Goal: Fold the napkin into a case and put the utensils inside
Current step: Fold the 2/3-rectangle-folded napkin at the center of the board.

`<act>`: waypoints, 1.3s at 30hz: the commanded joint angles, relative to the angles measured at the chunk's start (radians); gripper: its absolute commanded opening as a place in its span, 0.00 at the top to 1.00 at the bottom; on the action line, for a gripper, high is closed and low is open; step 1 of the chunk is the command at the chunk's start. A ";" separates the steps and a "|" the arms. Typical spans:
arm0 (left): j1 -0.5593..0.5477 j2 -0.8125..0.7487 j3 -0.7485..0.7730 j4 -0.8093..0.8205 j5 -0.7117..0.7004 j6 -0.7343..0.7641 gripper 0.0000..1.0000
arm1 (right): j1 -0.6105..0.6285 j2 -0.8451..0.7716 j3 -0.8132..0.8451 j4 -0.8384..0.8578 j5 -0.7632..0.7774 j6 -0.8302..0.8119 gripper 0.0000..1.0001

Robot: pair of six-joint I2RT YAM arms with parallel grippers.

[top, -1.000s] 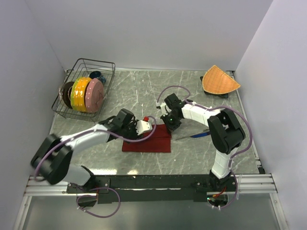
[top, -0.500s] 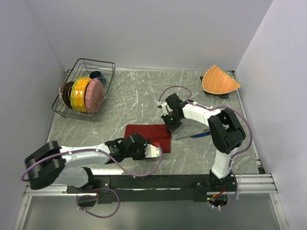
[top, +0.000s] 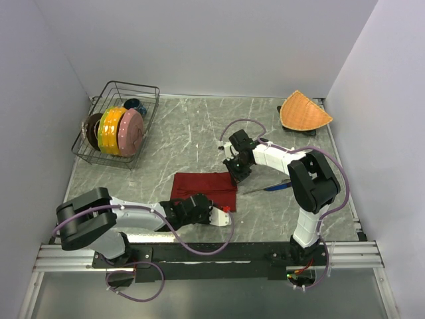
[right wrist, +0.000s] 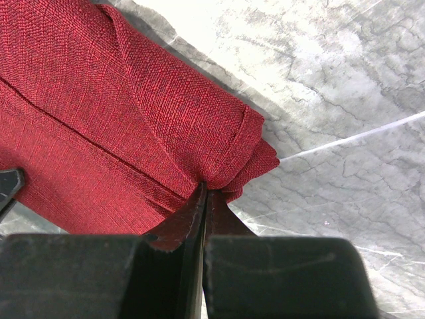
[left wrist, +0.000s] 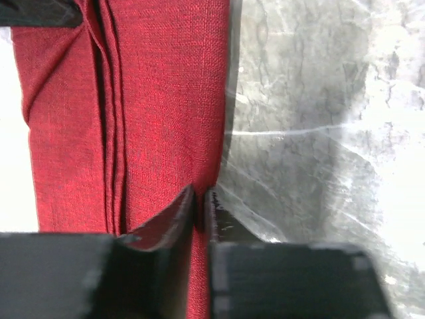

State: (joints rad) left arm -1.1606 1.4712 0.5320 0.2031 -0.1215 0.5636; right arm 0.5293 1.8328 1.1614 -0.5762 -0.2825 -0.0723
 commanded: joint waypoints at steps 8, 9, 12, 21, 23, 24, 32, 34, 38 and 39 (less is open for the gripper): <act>0.113 -0.072 0.177 -0.324 0.274 -0.100 0.99 | 0.000 0.017 -0.023 0.019 0.017 -0.026 1.00; 0.139 -0.072 0.190 -0.336 0.296 -0.114 0.99 | 0.001 0.017 -0.023 0.019 0.019 -0.027 1.00; 0.203 -0.057 0.236 -0.379 0.377 -0.132 0.99 | 0.001 0.017 -0.020 0.022 0.017 -0.024 1.00; 0.372 0.049 0.376 -0.487 0.545 -0.128 0.99 | -0.002 0.011 -0.014 0.029 0.009 -0.029 1.00; 0.403 0.078 0.425 -0.508 0.598 -0.133 0.99 | 0.000 0.013 -0.012 0.029 0.009 -0.029 0.99; 0.413 0.089 0.440 -0.536 0.617 -0.142 0.99 | 0.000 0.014 -0.009 0.029 0.009 -0.029 0.99; 0.547 0.259 0.600 -0.666 0.810 -0.205 0.99 | -0.002 0.016 0.003 0.029 0.006 -0.034 0.99; 0.568 0.303 0.637 -0.686 0.838 -0.232 0.99 | 0.000 0.016 0.006 0.029 0.002 -0.037 0.99; 0.617 0.368 0.689 -0.714 0.902 -0.260 0.99 | 0.000 0.019 0.015 0.029 -0.004 -0.038 0.99; 0.624 0.394 0.709 -0.719 0.914 -0.267 0.99 | -0.002 0.019 0.018 0.029 -0.006 -0.040 0.98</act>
State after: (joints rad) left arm -0.5674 1.8153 1.1683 -0.4667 0.6720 0.3397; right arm 0.5293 1.8328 1.1633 -0.5770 -0.2924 -0.0948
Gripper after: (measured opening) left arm 0.025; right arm 0.015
